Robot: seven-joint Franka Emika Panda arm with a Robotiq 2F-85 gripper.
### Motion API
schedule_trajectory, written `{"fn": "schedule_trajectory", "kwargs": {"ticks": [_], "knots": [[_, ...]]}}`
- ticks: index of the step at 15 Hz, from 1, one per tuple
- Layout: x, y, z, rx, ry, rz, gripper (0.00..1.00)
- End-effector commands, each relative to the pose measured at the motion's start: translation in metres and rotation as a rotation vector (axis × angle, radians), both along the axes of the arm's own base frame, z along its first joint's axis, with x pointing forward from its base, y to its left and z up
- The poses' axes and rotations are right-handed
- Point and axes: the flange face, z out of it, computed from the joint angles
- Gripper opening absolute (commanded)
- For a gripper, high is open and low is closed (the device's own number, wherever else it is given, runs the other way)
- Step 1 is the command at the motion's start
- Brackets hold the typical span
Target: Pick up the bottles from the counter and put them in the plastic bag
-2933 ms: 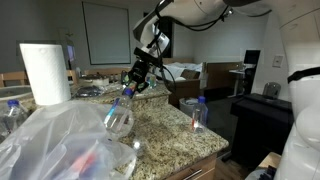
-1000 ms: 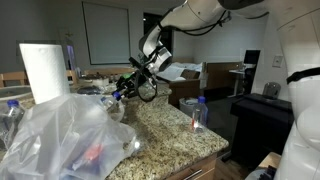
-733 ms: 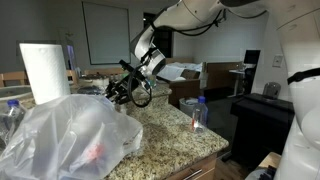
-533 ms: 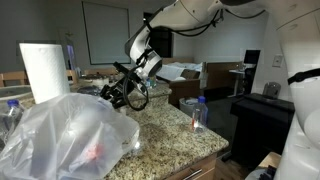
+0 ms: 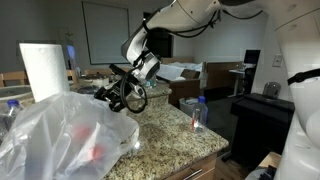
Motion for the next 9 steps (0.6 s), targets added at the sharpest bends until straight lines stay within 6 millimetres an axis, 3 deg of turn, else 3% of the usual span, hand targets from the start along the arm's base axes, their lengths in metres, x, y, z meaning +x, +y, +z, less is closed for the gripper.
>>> {"fn": "schedule_trajectory", "kwargs": {"ticks": [1, 3, 6, 9], "knots": [[-0.005, -0.006, 0.024, -0.003, -0.003, 0.030, 0.92], [-0.006, -0.011, 0.034, -0.011, -0.017, 0.046, 0.99], [-0.007, -0.025, 0.052, -0.029, -0.042, 0.068, 1.00], [-0.008, -0.053, 0.068, -0.050, -0.058, 0.091, 1.00]]}}
